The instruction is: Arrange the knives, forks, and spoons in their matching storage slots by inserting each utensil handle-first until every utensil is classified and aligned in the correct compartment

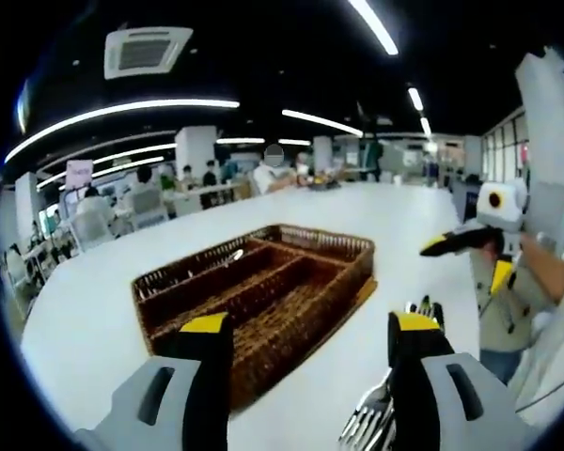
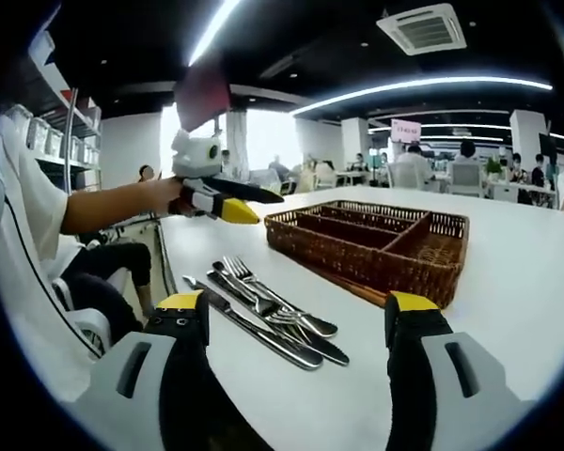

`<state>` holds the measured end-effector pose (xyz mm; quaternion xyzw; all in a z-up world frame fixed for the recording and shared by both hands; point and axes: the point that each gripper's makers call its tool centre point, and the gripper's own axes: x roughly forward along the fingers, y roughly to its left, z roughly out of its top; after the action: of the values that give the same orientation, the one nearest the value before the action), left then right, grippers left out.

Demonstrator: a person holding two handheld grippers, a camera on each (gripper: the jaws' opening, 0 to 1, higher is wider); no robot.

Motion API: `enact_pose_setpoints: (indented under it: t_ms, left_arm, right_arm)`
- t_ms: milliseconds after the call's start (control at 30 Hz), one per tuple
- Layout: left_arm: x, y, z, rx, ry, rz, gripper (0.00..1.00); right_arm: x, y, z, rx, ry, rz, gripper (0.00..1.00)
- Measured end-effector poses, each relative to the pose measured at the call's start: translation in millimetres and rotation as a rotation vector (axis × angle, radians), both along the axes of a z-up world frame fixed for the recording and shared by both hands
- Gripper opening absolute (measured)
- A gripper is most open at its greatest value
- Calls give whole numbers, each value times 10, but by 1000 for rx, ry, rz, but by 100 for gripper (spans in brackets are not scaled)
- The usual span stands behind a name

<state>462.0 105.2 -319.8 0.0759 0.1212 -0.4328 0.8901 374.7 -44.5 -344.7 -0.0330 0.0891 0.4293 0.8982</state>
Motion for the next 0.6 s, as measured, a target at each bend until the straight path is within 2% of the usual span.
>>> enact_pose_setpoints:
  t_ms: [133,367,500,567,600]
  left_arm:
    - [-62,61,-50,-22,12,22,68]
    - [-187,101,72,-84,-13,48,68]
    - [-264,139,52,-95,-27,65,68]
    - [-285,149,81,-150,-25,74,68]
    - [-290,173,84,-193,-2,93,68]
  right_arm:
    - [12,42,16,-4,5,17,77]
    - [53,140,70,-27,-1,54,71]
    - [94,212,86,-51,-9,73,71]
    - [105,249,88,-58,-11,84,70]
    - [117,278,83,-62,-10,91,70]
